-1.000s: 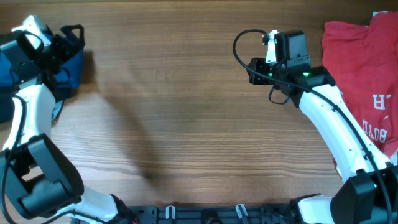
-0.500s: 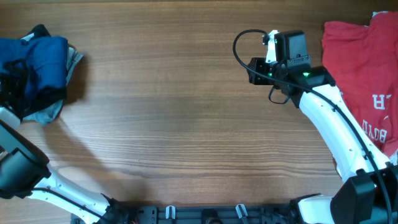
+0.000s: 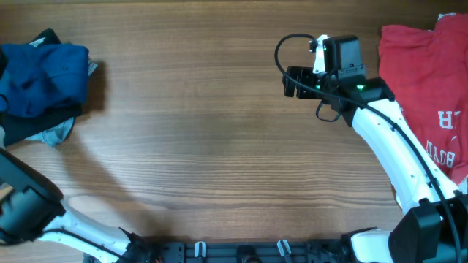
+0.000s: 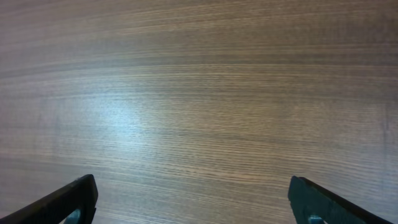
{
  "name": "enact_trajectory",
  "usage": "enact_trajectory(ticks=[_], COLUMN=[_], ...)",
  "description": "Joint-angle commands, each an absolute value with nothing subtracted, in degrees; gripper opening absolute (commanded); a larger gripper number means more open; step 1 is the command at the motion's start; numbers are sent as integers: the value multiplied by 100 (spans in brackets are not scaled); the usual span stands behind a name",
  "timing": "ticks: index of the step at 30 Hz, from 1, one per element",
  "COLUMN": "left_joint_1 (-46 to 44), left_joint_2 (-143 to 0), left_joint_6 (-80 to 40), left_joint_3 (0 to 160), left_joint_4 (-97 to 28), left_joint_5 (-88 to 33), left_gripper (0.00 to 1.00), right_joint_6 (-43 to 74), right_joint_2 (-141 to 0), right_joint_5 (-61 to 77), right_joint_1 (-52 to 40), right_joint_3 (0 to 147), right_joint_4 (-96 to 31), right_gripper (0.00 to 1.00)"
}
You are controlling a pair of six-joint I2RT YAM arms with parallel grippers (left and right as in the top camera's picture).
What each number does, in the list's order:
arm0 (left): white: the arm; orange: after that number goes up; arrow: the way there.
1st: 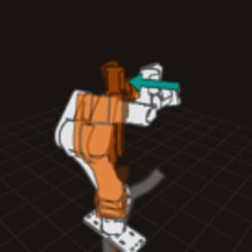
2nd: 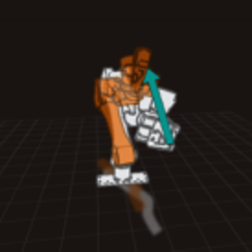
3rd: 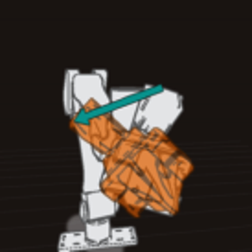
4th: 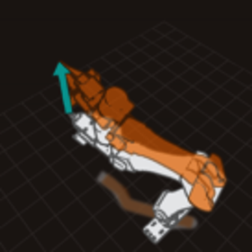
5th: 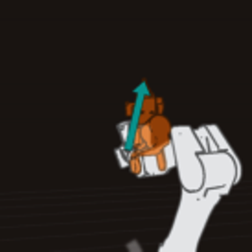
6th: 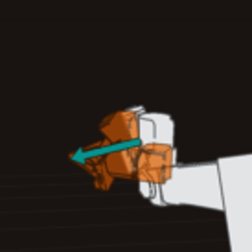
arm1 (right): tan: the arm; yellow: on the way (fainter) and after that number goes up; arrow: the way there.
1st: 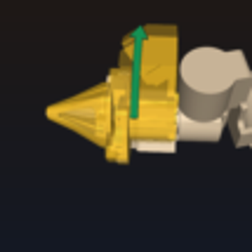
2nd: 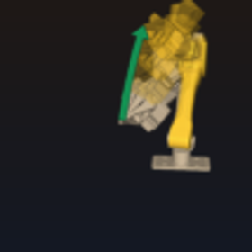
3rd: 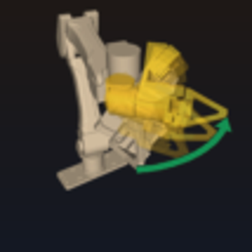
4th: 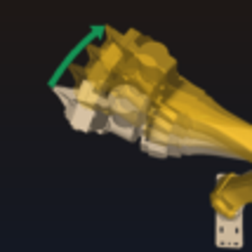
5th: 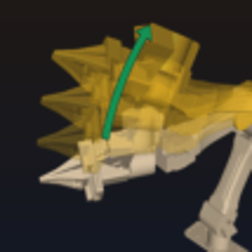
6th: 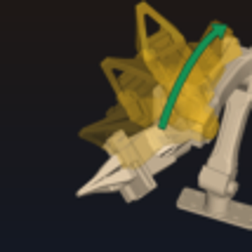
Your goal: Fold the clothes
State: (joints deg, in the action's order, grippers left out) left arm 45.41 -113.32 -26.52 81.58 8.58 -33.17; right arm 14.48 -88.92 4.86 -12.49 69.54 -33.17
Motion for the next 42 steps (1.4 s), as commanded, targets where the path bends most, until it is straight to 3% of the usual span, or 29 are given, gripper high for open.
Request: enact_trajectory(ticks=[1,7,11,18,21,26,33,36,42], left_joint_1=[3780,1678,572,176,86,-405,-803,-803,-803], left_joint_2=[-10567,-10289,-10287,-10285,-10232,-9212,-6267,-5564,-5607], left_joint_6=[-1573,-1192,-1199,-1210,-1594,-1614,-1693,-1693,-1695], left_joint_3=[8281,8278,8278,8278,8272,8036,6344,5717,5697], left_joint_4=[-167,-3118,-4355,-7089,-7725,-7570,-5422,-4943,-5037], left_joint_5=[-3343,-2403,-1730,-1638,-779,-329,454,976,1013], left_gripper=[100,100,100,100,100,100,100,100,100], right_joint_6=[1918,1883,1334,1369,1411,1769,1817,1817,1817], right_joint_2=[-8866,-8871,-8914,-8882,-8663,-7282,-4163,-3983,-4346], right_joint_5=[432,515,657,980,996,886,-12,-25,-25], right_joint_1=[-906,-287,-200,-200,-200,-202,-202,-202,-202], right_joint_3=[6965,6965,6963,6963,6949,6355,4807,4696,4696], right_joint_4=[-3400,-3957,-4237,-5706,-6003,-5546,-4377,-4552,-4591], right_gripper=[99,99,100,99,100,100,100,100,100])
